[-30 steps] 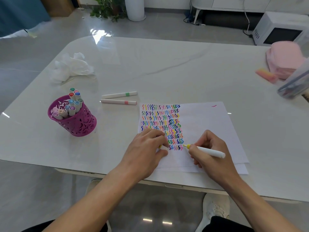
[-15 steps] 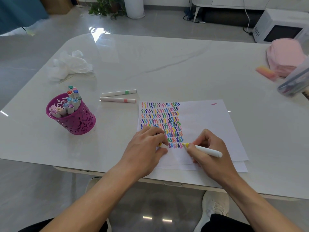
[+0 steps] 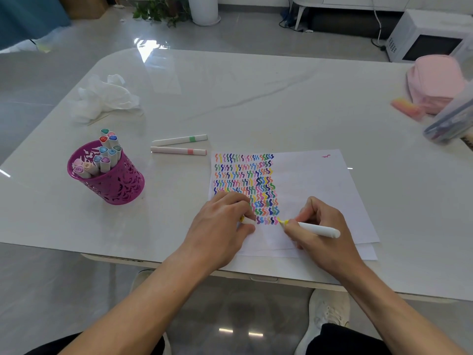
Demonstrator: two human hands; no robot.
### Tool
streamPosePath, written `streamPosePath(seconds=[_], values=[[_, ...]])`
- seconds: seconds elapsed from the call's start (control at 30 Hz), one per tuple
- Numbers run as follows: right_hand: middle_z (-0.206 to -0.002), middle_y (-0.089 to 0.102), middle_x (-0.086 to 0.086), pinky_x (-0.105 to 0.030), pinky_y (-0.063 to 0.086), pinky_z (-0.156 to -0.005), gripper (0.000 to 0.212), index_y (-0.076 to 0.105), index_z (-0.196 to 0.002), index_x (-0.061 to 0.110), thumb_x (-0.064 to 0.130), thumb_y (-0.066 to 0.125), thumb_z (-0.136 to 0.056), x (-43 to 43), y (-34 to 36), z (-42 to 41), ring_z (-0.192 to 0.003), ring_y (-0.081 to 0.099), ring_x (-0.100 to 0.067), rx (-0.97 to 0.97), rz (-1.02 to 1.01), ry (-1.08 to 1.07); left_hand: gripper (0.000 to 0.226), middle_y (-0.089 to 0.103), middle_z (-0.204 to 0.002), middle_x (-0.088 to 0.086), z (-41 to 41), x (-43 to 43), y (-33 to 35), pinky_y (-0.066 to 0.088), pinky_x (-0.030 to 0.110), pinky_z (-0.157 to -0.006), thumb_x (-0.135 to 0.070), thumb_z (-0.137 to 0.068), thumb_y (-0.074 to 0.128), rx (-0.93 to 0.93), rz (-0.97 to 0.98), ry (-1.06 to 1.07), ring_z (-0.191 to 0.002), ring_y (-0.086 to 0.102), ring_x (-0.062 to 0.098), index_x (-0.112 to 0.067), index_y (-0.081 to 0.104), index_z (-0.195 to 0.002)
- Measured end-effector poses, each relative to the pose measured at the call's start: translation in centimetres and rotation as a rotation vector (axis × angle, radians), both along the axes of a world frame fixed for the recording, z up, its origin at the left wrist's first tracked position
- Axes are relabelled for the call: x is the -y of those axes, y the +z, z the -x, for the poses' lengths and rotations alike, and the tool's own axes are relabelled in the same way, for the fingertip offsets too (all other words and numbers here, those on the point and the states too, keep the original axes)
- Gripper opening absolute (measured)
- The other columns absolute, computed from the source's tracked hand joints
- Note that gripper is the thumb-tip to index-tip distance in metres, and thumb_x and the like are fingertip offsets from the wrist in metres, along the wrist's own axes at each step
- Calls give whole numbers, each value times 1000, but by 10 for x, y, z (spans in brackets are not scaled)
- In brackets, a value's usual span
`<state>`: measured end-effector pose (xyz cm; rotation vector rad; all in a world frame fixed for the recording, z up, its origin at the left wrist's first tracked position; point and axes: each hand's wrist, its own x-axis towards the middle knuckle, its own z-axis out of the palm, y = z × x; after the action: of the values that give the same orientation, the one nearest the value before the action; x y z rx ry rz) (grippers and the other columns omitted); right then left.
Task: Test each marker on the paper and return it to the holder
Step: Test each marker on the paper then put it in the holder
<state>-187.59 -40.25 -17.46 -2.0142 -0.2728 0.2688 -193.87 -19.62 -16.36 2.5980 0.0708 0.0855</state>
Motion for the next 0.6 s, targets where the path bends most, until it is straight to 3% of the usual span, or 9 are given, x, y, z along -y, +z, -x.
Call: streamPosePath(seconds=[0.17,0.33,0.4,0.47,0.53,0.6], values=[[-62,65,-16,-29,44,-44,23,50,-74,7,20,69,-70,0,6,-4,-48,59,-23,-97,-208,-98,11,59,-123,-19,0,-1,1,41,23,-101,-33,-91,69,-24,6,-2,-119,47,3,-28,72,-101],[-62,59,-1,-23,40,-44,16,54,-85,17,18,67,-76,-1,19,-14,-51,52,-17,-111,-398,-156,14,51,-142,-22,1,-3,6,33,21,-105,-38,-89,72,-47,65,13,-132,39,2,-37,76,-102],[-61,58,0,-24,40,-46,14,59,-87,15,18,69,-78,-1,21,-16,-52,50,-18,-76,-406,-130,15,55,-133,-21,0,-3,8,30,9,-99,-38,-85,76,17,117,31,-124,41,-3,-38,78,-100],[-60,58,-1,-26,41,-48,12,64,-86,12,18,72,-79,-2,23,-16,-53,50,-19,-53,-417,-95,16,60,-110,-20,-1,-2,11,31,3,-85,-36,-82,80,89,206,85,-105,49,-4,-39,79,-97],[-61,61,0,-26,42,-51,9,70,-87,13,16,74,-81,-4,23,-14,-55,52,-19,-65,-435,-62,17,62,-88,-16,-1,1,16,38,8,-72,-33,-80,82,91,368,152,-84,56,3,-38,79,-97],[-64,63,-2,-27,45,-53,5,74,-88,16,13,72,-85,-7,25,-11,-58,55,-19,-102,-472,-19,20,66,-79,-15,-1,2,19,43,13,-68,-30,-81,81,37,526,200,-72,58,4,-36,80,-100]])
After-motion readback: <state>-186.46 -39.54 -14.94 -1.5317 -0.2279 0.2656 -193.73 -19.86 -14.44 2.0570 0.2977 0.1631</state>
